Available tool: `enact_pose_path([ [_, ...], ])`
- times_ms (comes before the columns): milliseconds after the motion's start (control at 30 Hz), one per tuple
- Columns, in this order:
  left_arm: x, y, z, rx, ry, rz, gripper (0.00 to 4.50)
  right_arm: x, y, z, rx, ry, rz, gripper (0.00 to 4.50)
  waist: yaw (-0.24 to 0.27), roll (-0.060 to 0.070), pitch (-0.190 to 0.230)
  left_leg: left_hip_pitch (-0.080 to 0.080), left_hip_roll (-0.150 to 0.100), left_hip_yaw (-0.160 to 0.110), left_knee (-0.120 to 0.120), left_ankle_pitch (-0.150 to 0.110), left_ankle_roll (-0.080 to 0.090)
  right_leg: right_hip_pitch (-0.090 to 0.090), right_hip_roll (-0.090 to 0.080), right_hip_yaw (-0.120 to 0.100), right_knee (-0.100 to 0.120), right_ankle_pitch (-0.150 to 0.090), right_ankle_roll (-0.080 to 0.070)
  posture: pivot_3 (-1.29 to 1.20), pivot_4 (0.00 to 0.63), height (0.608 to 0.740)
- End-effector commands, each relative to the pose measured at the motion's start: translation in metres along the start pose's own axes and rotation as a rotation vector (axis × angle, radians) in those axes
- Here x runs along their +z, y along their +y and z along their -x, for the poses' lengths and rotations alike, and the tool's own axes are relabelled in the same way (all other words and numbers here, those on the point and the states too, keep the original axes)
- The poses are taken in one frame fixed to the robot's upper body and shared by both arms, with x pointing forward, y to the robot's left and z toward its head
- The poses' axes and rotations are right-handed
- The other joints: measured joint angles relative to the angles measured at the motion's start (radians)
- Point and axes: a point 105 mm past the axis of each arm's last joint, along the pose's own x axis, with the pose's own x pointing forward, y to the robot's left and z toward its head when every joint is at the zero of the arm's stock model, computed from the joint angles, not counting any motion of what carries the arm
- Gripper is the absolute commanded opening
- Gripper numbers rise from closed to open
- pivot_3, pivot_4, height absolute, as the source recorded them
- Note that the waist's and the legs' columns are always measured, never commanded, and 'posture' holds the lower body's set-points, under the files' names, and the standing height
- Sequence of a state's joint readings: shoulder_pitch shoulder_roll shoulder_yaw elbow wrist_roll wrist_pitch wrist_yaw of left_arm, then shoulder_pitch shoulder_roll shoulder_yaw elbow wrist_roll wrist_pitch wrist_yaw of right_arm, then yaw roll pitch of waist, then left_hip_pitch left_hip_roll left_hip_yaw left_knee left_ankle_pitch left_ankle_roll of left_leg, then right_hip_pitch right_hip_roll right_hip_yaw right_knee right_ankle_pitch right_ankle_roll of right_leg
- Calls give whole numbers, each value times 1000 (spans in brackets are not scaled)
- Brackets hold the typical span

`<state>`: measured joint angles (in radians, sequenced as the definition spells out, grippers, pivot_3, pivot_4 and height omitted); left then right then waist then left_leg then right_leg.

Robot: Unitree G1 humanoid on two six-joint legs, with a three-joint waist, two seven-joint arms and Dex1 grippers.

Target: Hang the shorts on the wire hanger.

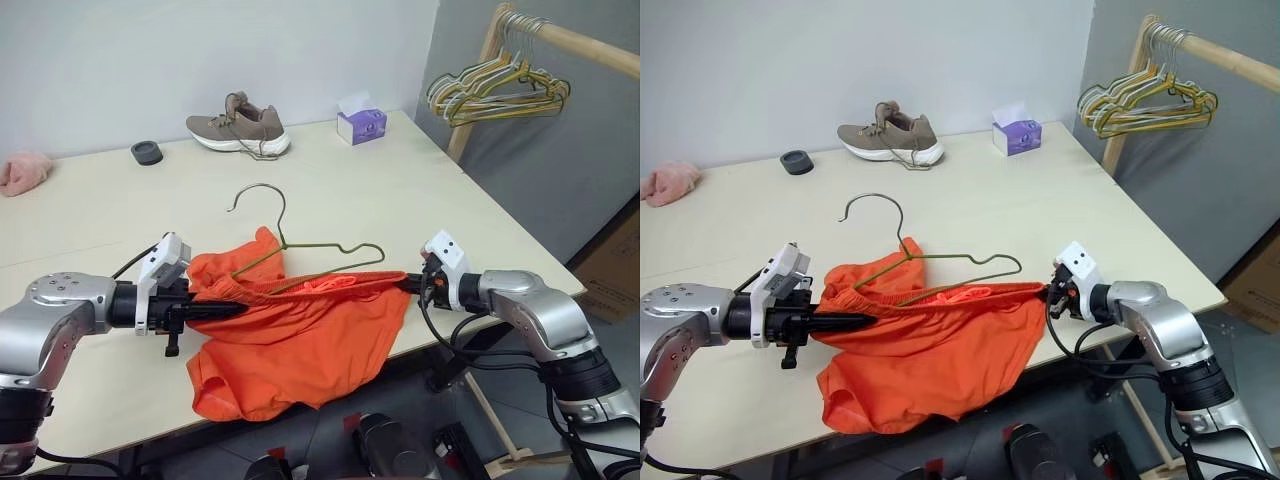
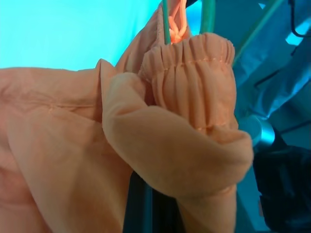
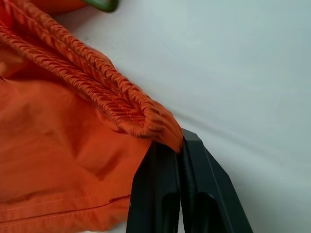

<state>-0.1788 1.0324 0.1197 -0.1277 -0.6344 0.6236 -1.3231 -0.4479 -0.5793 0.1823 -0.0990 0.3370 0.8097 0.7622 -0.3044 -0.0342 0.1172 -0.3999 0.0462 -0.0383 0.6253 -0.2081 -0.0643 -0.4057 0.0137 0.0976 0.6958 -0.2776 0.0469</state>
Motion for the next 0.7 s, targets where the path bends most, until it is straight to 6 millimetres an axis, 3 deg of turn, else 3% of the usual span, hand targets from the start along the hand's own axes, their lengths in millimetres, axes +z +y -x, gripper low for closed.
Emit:
enact_pose_path([
  [33,8,-2,10,19,4,-48,0,0,-21,12,-94,17,-12,23,0,0,0,0,0,0,0,0,0,0,0,0,0,0,0,-204,54,740],
  [200,-8,2,12,44,101,-75,0,3,-21,14,-87,7,-13,23,0,0,0,0,0,0,0,0,0,0,0,0,0,0,0,-203,54,740],
  [600,-27,15,18,106,189,-89,0,7,-12,16,-55,3,36,23,0,0,0,0,0,0,0,0,0,0,0,0,0,0,0,-208,57,740],
  [700,-34,20,20,138,229,-104,0,16,-9,21,-59,-6,92,23,1,0,0,0,0,0,0,0,0,0,0,0,0,0,0,-211,58,740],
])
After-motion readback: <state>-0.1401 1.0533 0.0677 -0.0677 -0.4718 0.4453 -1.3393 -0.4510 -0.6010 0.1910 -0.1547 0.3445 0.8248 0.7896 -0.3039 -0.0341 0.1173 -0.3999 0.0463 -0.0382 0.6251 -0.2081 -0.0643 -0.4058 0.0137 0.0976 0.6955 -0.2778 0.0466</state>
